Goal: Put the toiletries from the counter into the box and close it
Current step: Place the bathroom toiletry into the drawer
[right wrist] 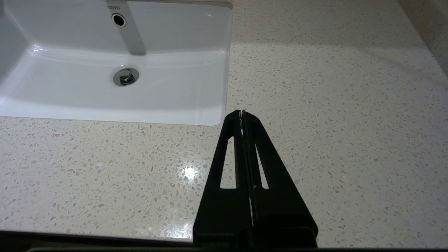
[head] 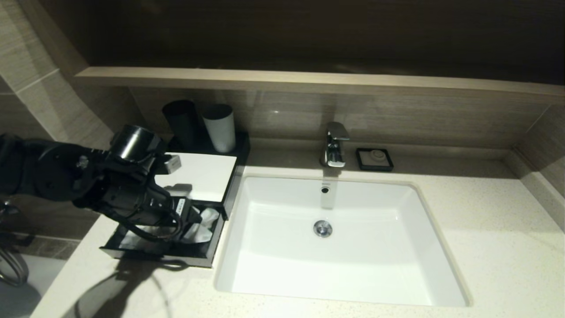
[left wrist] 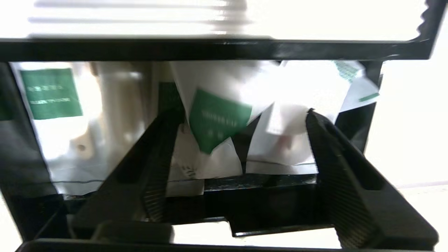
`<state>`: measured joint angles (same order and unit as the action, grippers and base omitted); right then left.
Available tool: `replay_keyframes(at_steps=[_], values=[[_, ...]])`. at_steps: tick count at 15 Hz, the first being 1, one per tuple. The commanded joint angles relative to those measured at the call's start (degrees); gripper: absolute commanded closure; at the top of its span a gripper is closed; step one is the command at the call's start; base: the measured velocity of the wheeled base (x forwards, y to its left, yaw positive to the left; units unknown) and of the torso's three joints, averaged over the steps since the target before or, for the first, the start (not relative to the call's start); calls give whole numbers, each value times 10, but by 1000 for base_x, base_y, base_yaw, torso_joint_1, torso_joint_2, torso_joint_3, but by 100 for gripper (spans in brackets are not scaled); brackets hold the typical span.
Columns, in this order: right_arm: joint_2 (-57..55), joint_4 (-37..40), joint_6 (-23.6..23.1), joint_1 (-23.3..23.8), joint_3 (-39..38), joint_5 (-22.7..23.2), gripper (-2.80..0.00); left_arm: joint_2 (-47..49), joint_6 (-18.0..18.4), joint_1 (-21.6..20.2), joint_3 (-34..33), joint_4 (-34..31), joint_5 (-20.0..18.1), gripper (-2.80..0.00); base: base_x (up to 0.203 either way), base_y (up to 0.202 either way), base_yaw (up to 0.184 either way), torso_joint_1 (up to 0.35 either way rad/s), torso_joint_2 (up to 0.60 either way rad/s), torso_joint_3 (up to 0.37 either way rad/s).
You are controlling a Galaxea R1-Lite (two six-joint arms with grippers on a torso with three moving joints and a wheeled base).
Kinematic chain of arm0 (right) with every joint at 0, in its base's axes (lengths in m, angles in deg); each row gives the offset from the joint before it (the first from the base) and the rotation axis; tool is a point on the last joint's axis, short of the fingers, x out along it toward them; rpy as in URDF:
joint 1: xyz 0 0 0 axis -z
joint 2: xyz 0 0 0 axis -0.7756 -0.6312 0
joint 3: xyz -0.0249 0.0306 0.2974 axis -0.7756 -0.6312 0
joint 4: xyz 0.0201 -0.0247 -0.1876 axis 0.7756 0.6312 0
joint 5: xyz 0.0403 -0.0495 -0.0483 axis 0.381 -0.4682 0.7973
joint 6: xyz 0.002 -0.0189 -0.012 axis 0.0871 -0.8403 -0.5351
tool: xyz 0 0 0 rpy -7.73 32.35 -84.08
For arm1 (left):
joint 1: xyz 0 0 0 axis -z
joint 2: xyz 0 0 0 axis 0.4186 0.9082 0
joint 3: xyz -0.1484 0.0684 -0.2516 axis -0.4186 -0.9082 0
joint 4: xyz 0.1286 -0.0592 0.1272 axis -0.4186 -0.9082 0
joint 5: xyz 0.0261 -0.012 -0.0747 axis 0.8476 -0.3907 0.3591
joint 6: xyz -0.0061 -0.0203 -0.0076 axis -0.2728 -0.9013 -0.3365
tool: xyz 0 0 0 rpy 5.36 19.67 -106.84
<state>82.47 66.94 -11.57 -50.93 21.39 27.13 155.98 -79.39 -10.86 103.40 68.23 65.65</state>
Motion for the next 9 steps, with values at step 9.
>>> replay_keyframes(at_steps=[9], values=[[0, 0, 0, 0, 0, 0, 0, -49, -19, -2, 2, -2, -1, -280, 0, 0, 0, 0, 0, 0]])
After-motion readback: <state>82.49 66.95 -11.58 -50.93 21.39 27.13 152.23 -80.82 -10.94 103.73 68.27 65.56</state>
